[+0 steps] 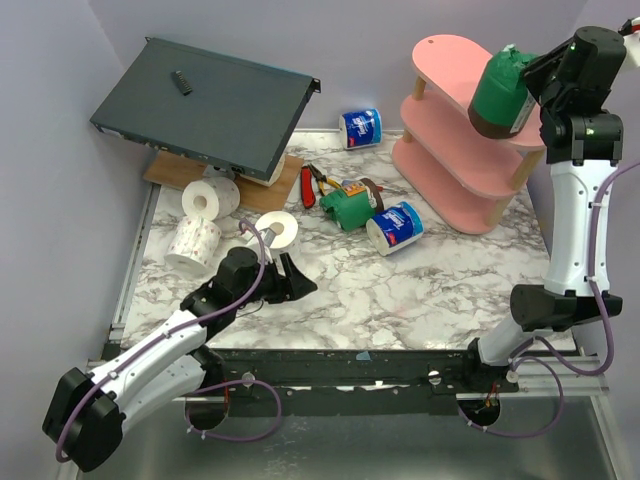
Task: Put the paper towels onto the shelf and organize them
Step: Place the paper towel on the shelf.
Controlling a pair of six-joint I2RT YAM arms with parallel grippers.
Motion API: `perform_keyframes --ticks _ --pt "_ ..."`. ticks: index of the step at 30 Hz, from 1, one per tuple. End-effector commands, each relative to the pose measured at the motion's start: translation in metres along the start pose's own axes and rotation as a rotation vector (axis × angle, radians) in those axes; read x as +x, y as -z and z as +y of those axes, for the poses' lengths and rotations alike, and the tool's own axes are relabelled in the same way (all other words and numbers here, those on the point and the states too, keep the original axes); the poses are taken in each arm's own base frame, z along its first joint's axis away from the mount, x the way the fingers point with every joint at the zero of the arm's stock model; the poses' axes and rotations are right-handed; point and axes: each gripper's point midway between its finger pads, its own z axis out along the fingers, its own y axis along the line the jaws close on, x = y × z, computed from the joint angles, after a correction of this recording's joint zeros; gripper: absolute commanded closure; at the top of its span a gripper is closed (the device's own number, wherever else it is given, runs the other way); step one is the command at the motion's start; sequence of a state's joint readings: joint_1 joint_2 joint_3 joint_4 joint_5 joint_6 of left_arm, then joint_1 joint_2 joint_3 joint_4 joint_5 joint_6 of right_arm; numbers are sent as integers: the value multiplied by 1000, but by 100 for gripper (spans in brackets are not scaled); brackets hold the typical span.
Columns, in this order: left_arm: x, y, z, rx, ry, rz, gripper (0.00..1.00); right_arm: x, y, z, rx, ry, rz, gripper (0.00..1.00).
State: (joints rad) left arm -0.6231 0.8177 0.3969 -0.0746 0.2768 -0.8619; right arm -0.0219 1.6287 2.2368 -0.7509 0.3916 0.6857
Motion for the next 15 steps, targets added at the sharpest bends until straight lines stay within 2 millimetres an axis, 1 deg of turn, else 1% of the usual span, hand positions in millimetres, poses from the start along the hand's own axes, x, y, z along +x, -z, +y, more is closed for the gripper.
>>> perform_keyframes --ticks 1,4,8,15 --pt "-11 0 -17 50 -27 -12 30 5 -6 -5 18 6 16 54" --pt "-11 -1 -16 48 -29 -7 30 -4 2 -6 18 6 -5 46" --pt "-11 -2 -20 60 -27 0 30 -15 14 0 -12 -5 -23 29" --pt "-10 2 -25 83 -32 5 30 -31 35 6 -52 -19 -50 15"
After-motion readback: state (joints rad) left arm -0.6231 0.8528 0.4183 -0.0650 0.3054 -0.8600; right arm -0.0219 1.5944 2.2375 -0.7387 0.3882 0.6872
